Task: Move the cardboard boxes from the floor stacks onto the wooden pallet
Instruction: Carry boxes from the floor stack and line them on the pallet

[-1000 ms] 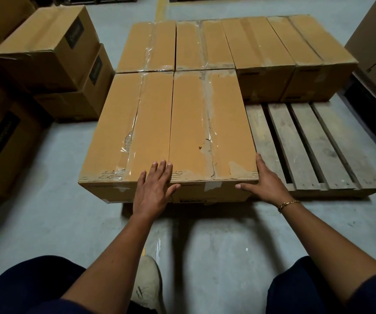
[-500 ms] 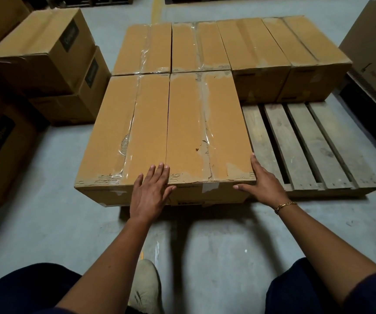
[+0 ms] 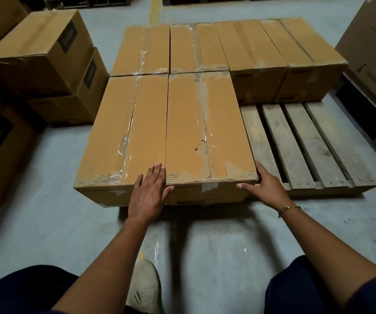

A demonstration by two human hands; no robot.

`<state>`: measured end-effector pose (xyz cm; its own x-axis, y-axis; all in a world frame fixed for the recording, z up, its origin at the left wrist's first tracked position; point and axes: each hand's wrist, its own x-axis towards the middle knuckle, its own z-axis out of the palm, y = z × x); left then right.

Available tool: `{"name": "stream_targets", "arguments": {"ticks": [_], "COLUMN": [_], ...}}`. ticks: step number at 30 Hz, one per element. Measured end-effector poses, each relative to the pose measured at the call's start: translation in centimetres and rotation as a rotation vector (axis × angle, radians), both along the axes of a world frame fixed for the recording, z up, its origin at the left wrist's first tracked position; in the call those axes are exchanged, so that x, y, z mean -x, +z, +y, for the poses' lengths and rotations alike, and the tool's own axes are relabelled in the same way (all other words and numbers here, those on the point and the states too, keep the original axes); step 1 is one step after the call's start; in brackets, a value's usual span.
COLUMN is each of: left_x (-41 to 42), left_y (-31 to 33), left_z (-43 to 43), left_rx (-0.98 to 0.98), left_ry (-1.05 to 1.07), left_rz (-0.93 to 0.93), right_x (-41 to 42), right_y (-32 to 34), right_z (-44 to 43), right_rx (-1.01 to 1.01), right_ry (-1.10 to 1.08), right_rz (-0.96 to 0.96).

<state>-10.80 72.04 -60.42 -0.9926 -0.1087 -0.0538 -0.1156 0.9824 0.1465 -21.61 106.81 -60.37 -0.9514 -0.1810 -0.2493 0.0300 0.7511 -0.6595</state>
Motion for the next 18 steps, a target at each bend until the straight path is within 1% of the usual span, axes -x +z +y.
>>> {"name": "stream_targets", "arguments": {"ticks": [2,4,8,14,18], "left_x": [-0.1,-0.2,-0.2,-0.2,-0.3], "left_y": [-0.1,-0.1,0.1,-0.1,0.1], "left_z": [-0.1,-0.2,-0.2,-0.2,-0.3], "left_rx": [-0.005,-0.028,-0.067,-0.048,-0.056], "left_ry": [-0.013,-0.019,-0.012,-0.004,-0.009], "left_rz": [0.001,0.013,0.033,0.042,0.047], "right_x": [-0.6,-1.0,-1.2,-1.3,-1.2], "right_y": [0.0,0.1,0.2,0.4,0.3], "right_z": [0.4,0.4,0.2,0.1,0.2], "right_rx": [0.082,0.123,0.127,0.109,0.105], "right_ry": [-0.006,-0.011,-0.023,-0.029,-0.038], "right_rz": [0.021,0.048,0.063,0.069,0.021]}}
